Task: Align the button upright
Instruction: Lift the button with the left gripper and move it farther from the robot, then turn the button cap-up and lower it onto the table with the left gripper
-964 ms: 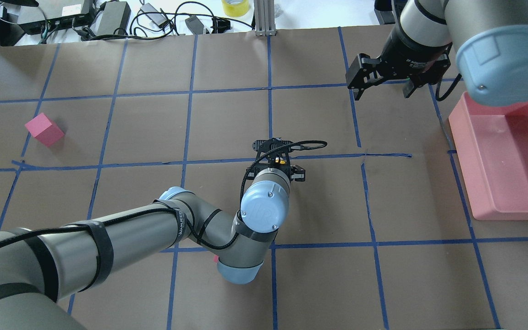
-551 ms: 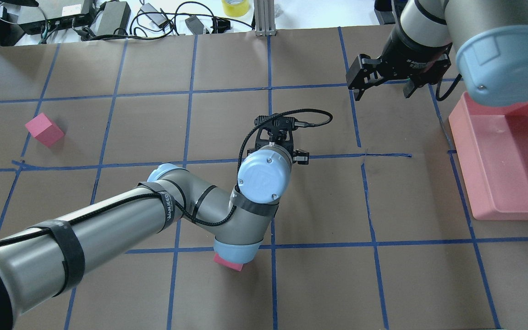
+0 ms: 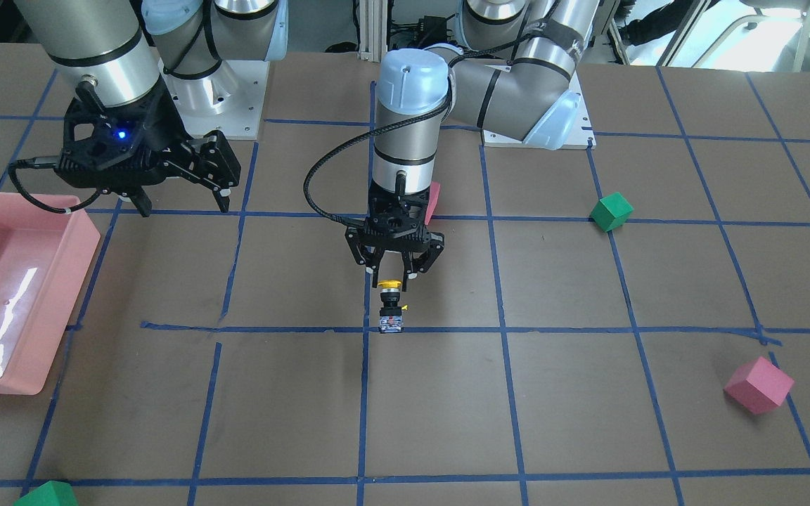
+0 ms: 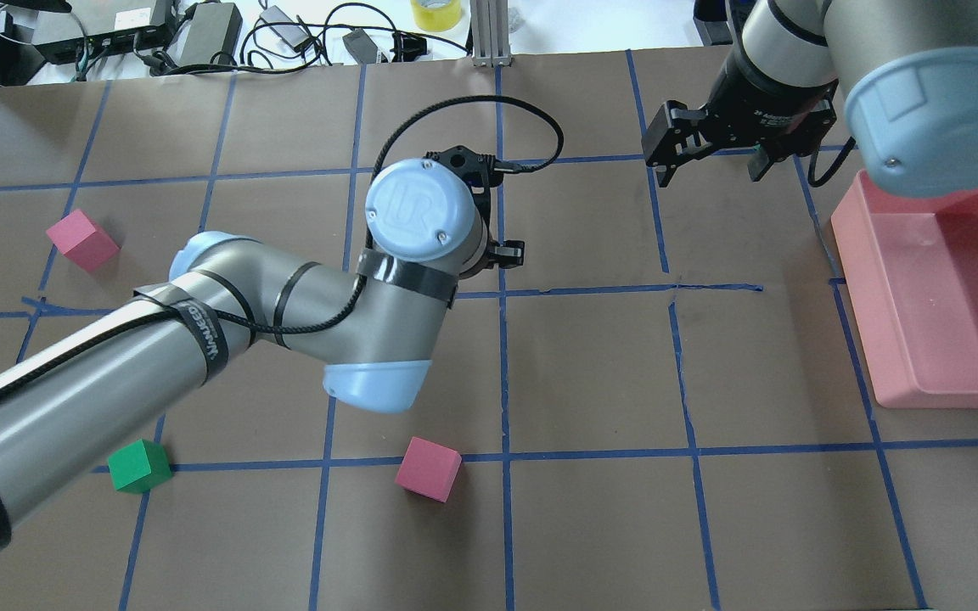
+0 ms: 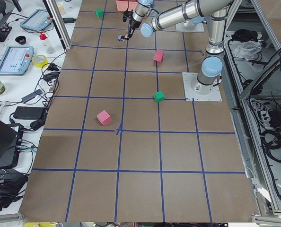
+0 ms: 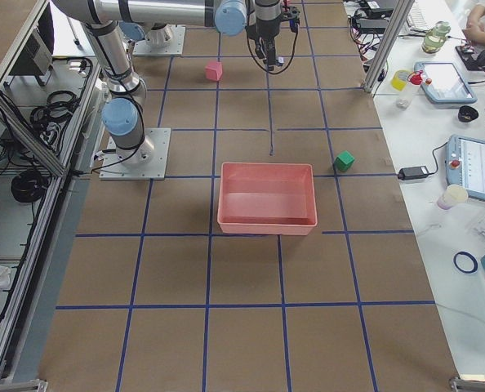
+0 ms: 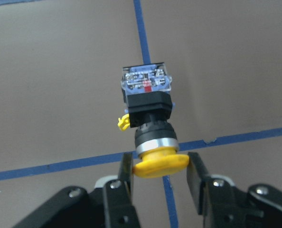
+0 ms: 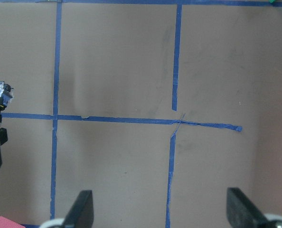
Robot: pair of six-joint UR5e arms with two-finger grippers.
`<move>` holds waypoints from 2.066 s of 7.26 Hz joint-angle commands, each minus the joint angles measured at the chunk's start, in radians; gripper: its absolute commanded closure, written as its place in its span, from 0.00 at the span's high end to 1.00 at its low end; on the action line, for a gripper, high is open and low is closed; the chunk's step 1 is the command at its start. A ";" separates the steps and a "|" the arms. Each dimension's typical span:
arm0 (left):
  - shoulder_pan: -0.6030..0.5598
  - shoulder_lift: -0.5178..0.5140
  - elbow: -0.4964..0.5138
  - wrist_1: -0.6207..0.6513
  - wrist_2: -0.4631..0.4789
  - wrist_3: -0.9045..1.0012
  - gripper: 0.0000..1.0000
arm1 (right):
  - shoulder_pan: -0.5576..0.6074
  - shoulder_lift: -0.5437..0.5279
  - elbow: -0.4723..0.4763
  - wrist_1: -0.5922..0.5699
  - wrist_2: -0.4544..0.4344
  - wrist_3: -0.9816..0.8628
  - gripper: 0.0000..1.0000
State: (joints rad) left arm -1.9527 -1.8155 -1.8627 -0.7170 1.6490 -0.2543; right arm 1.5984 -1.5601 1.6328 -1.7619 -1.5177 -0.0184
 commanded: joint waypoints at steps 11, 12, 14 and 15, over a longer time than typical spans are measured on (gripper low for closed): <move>0.186 -0.146 0.595 -1.232 -0.371 0.121 0.00 | 0.000 0.000 0.002 0.001 -0.001 0.000 1.00; 0.186 -0.197 0.597 -1.228 -0.388 0.130 0.00 | 0.000 0.000 0.002 0.001 -0.002 0.000 1.00; 0.186 -0.304 0.631 -1.191 -0.390 0.153 0.00 | 0.000 0.000 0.004 0.002 -0.002 0.000 1.00; 0.186 -0.355 0.655 -1.188 -0.412 0.153 0.00 | 0.000 0.000 0.004 0.002 -0.004 0.000 1.00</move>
State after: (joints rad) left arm -1.7672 -2.1077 -1.2371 -1.9114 1.2565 -0.1048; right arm 1.5984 -1.5600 1.6365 -1.7597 -1.5205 -0.0184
